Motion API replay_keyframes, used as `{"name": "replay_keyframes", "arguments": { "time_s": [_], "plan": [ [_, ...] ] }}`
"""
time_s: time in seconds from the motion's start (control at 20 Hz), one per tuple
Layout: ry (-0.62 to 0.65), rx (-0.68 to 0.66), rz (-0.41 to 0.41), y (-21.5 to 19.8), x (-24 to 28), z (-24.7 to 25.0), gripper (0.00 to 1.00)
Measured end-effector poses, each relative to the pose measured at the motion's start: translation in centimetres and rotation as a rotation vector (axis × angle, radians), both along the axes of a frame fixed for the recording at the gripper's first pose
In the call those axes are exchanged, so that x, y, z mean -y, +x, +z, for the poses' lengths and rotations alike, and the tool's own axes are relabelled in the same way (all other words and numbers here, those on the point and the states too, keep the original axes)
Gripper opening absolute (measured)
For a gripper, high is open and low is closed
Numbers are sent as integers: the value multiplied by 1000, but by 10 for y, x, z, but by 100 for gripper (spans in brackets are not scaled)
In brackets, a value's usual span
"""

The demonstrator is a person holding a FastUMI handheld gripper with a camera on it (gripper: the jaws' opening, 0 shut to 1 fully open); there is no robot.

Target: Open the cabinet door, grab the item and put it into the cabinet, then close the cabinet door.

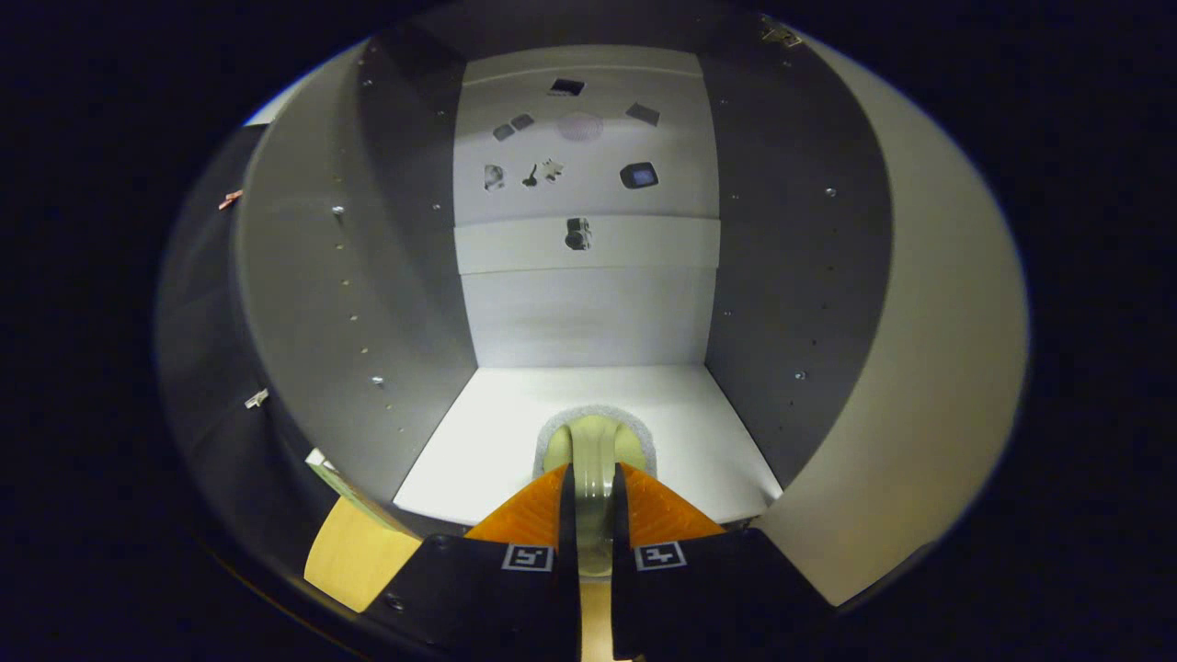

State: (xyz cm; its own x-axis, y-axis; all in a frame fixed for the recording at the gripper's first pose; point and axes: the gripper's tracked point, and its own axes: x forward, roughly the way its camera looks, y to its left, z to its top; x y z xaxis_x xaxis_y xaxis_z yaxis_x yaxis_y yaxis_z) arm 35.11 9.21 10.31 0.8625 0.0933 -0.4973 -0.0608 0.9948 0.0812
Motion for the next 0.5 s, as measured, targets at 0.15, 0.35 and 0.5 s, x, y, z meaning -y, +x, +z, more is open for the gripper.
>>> {"name": "replay_keyframes", "arguments": {
  "time_s": [0.15, 0.35, 0.5],
  "plan": [
    [-1, -7, -27, 30, 1, -10, 17],
    [-10, -13, -31, 59, -4, -21, 17],
    [-7, -29, -40, 71, -4, -32, 17]
  ]
}}
